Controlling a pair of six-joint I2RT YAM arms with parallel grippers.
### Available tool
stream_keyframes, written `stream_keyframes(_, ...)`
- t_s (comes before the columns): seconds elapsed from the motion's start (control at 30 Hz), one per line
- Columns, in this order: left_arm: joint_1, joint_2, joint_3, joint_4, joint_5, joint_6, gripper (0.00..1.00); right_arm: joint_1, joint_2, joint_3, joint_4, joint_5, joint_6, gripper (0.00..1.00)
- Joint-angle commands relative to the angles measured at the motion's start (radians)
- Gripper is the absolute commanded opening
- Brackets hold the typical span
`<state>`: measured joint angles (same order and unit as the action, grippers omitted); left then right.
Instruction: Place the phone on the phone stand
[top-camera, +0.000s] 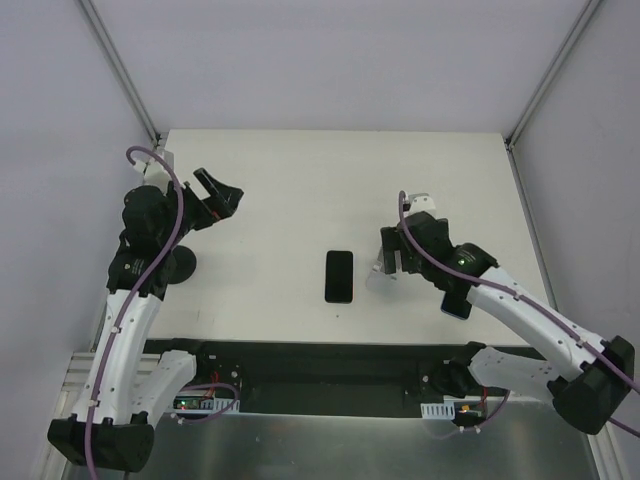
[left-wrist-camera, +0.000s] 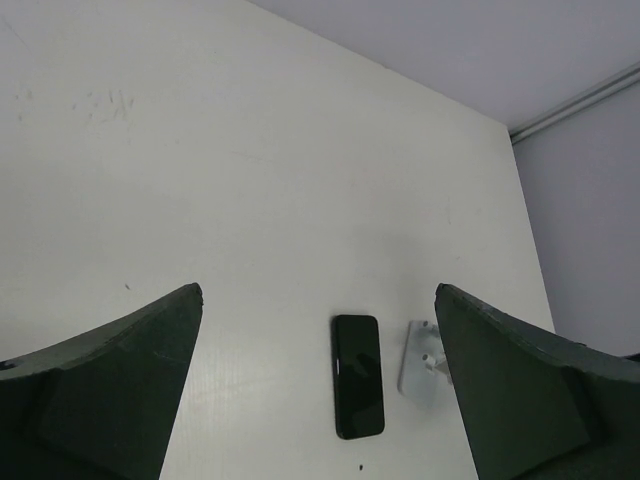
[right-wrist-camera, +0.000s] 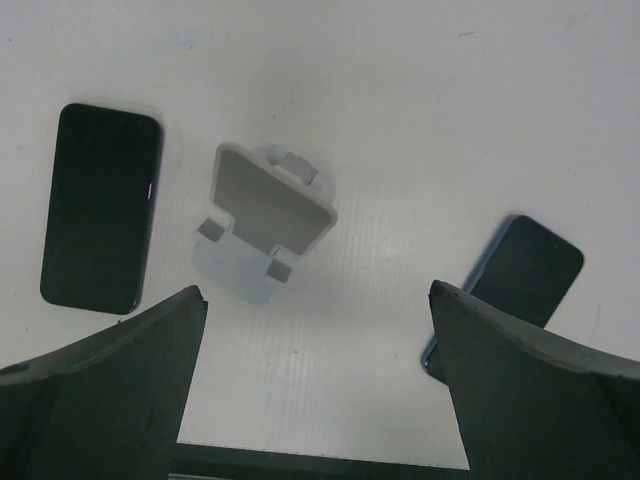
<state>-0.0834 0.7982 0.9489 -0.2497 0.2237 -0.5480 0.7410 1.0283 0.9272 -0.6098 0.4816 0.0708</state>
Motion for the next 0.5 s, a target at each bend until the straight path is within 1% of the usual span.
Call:
stream_keyframes(0.0, 0.005, 0.077, 0.023, 0.023, 0.006, -0.023, 0.99, -0.026, 0.081, 0.064, -0.013, -0.161, 0.119, 0.96)
stream_keyframes(0.07, 0.005, 0.114, 0.048, 0.044, 0.037, -0.026, 0.99, -0.037, 0.130, 0.077, -0.025, -0.205, 0.139, 0.96)
stream_keyframes(0.1, 0.005, 0.162, 0.072, 0.061, 0.058, -0.027, 0.99, -0.041, 0.144, 0.088, -0.045, -0.221, 0.165, 0.96)
stream_keyframes(0.17, 0.004, 0.218, 0.100, 0.107, 0.143, -0.052, 0.99, -0.048, 0.176, 0.105, -0.059, -0.259, 0.199, 0.96)
stream_keyframes(0.2, 0.002, 0.280, 0.126, 0.172, 0.172, -0.059, 0.99, -0.048, 0.183, 0.108, -0.067, -0.277, 0.224, 0.96)
stream_keyframes(0.23, 0.001, 0.311, 0.140, 0.206, 0.234, -0.075, 0.99, -0.049, 0.200, 0.111, -0.067, -0.299, 0.265, 0.96)
stream_keyframes(0.27, -0.004, 0.341, 0.157, 0.234, 0.247, -0.082, 0.99, -0.049, 0.208, 0.111, -0.055, -0.360, 0.276, 0.96)
stream_keyframes(0.3, -0.012, 0.390, 0.183, 0.294, 0.258, -0.082, 0.99, -0.048, 0.216, 0.111, -0.047, -0.382, 0.288, 0.95)
stream_keyframes(0.33, -0.018, 0.410, 0.194, 0.321, 0.262, -0.076, 0.99, -0.045, 0.222, 0.110, -0.042, -0.388, 0.347, 0.96)
stream_keyframes(0.43, -0.033, 0.469, 0.209, 0.424, 0.244, -0.055, 0.99, -0.023, 0.225, 0.096, 0.002, -0.345, 0.424, 0.96)
stream_keyframes(0.47, -0.033, 0.482, 0.212, 0.435, 0.230, -0.050, 0.99, -0.016, 0.227, 0.094, 0.014, -0.289, 0.444, 0.96)
